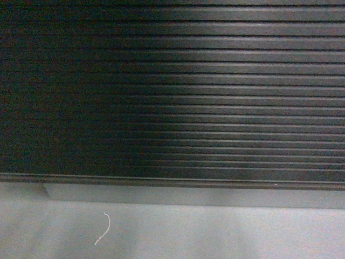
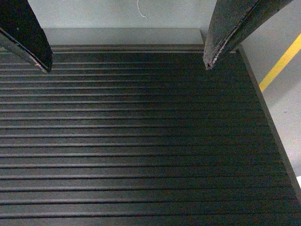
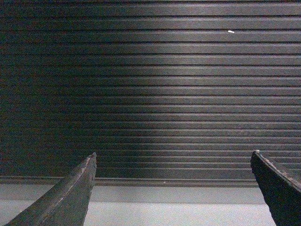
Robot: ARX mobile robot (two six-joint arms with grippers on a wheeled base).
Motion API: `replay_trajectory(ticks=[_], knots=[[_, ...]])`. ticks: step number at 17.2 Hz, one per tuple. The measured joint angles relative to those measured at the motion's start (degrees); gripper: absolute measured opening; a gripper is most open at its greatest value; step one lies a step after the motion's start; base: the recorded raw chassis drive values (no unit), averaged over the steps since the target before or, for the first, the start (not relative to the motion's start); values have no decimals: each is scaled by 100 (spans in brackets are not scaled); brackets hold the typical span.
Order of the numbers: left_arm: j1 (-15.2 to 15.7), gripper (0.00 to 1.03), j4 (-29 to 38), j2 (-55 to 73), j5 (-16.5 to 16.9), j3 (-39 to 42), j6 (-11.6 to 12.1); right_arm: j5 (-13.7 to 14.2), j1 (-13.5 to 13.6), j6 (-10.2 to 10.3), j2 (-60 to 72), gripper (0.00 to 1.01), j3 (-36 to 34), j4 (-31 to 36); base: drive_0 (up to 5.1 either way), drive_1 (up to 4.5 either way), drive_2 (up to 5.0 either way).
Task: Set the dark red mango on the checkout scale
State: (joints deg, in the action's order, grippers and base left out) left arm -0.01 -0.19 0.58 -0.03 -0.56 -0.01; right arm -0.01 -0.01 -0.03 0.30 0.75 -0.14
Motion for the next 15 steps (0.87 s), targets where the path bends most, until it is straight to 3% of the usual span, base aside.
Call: replay_trajectory(ticks=[6, 15], knots=[[0, 98, -2, 0, 0, 0, 0, 2, 0, 0, 0, 98, 0, -7, -5, 314, -324], [0, 98, -2, 0, 0, 0, 0, 0, 0, 0, 0, 98, 0, -9, 0, 0, 0]])
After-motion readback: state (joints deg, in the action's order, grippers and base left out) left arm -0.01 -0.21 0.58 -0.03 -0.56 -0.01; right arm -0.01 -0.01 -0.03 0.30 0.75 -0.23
